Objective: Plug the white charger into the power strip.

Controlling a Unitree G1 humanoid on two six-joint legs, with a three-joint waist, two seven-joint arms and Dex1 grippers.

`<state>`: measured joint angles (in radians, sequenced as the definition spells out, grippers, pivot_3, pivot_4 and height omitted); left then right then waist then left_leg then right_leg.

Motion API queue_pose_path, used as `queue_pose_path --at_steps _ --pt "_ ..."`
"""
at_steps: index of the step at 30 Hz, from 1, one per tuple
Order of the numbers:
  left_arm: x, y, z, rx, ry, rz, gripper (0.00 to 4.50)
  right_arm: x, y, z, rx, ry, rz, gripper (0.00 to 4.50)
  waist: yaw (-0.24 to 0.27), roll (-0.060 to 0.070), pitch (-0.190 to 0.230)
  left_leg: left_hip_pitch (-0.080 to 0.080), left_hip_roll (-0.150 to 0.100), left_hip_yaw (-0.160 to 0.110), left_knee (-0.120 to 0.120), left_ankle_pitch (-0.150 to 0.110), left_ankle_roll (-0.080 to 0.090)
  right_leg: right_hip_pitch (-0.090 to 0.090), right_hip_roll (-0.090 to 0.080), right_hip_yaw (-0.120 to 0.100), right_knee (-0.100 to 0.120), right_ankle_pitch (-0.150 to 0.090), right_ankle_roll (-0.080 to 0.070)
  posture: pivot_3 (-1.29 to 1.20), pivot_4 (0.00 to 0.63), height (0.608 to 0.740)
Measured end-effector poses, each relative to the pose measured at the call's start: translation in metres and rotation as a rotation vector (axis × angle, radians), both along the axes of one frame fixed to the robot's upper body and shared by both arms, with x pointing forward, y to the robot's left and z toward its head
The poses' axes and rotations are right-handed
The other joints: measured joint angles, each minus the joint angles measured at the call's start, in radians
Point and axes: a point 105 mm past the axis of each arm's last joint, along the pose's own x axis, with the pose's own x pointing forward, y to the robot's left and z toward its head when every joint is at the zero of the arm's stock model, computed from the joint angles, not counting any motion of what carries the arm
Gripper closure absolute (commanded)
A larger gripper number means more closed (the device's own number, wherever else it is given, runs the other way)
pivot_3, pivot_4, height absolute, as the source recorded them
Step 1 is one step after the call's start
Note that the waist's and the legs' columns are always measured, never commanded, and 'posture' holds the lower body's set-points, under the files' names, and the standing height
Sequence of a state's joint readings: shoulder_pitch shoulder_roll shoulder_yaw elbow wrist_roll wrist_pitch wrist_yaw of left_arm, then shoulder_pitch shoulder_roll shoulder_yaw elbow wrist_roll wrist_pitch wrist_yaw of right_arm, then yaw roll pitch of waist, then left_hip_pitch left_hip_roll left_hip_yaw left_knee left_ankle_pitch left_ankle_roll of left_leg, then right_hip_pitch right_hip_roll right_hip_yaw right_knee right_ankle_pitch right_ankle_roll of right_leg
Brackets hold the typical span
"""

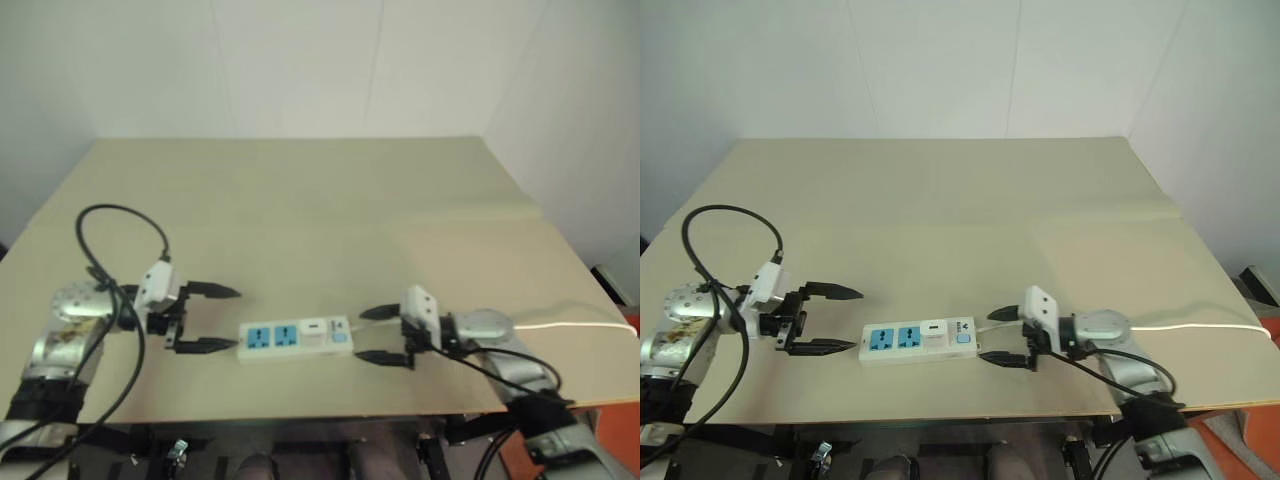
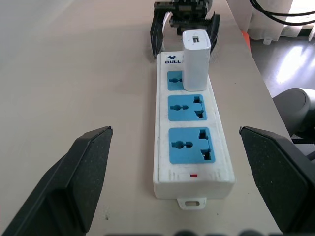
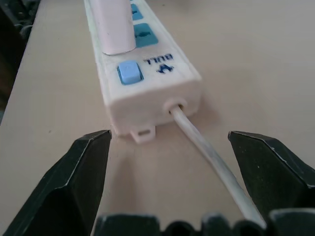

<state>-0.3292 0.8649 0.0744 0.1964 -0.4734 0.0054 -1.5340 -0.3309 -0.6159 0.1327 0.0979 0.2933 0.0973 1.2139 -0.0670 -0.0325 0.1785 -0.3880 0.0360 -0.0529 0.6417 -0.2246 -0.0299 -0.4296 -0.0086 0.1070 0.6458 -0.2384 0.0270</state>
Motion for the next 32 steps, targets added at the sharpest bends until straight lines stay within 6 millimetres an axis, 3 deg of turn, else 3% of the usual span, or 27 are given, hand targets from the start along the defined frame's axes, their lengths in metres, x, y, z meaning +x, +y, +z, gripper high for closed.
queue_pose_path --at_steps 7,11,32 --pt "-0.010 0.018 0.008 0.030 -0.042 0.106 0.00 -0.009 -0.041 0.028 0.000 -0.050 -0.115 0.06 -0.002 0.000 0.008 0.001 0.000 0.000 0.000 0.000 0.000 0.000 0.000 0.000 0.000 0.000 0.001 0.00 0.150 0.740" --pt "-0.016 0.026 0.012 0.057 -0.046 0.154 0.00 -0.018 -0.056 0.027 -0.016 -0.029 -0.148 0.06 -0.002 0.000 0.009 0.000 0.000 0.001 0.000 0.000 0.000 0.000 0.000 0.000 0.000 0.000 0.001 0.00 0.150 0.740" --pt "-0.024 0.018 0.011 0.035 -0.040 0.186 0.00 -0.021 -0.056 0.030 -0.015 -0.025 -0.138 0.06 -0.002 0.000 0.009 0.001 0.000 0.002 0.001 0.000 0.000 0.000 0.000 0.001 0.001 0.001 0.001 0.00 0.150 0.740"
